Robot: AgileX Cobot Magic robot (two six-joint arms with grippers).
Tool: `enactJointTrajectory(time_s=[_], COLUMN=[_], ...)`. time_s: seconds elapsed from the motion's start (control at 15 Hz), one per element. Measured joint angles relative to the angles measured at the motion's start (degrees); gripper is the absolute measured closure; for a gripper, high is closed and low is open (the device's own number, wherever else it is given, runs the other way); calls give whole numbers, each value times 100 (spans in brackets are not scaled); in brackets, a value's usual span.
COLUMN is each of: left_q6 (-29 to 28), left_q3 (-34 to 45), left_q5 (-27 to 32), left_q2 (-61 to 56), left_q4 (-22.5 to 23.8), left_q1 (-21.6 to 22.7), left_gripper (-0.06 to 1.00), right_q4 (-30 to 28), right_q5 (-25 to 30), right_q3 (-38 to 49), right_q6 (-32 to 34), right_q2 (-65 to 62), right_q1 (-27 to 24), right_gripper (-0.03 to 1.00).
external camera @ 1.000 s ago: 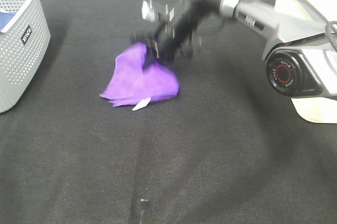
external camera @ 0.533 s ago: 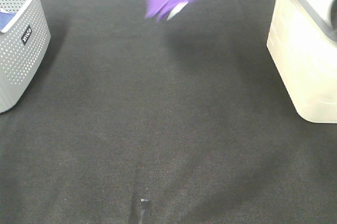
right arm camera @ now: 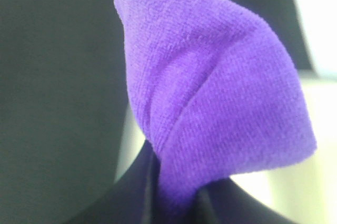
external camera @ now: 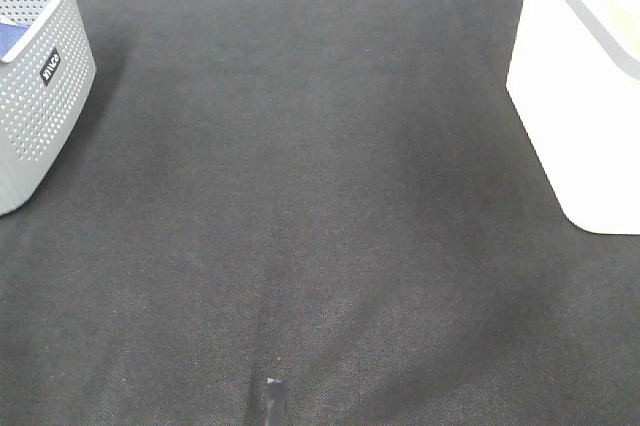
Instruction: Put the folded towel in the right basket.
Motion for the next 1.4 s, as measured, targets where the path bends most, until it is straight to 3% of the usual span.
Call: enactJointTrajectory(time_s=[0.27,0.47,0.53,0.6,0.67,0.73,0.87,1.13,1.4], left_q6=[0,0,0,0,0,0,0,0,0], left_q3=[0,0,0,0,0,0,0,0,0], left_q5=[0,0,0,0,0,0,0,0,0], left_q2=[0,0,0,0,0,0,0,0,0], left_q4=[0,0,0,0,0,0,0,0,0], left_q1=[0,0,0,0,0,0,0,0,0], left_gripper=[-4,-4,-4,-4,-4,-4,-4,-4,-4], right_q4=[-309,-441,-430,-413,-401,-395,-390,-309,264], right_q5=[52,69,69,69,69,69,69,69,40], right_q3=[1238,1346,1358,1358,1358,1358,1358,1358,1450], right_q6=[-246,-172,-92,29,115,166,189,-160,-241], right_q2=[57,223,269,292,298,298,298,246,-693], right_q1=[-390,-395,-395,-395,-395,-395,-395,-395,-395], right_gripper=[83,82,74,56,30,13,1,-1,-1])
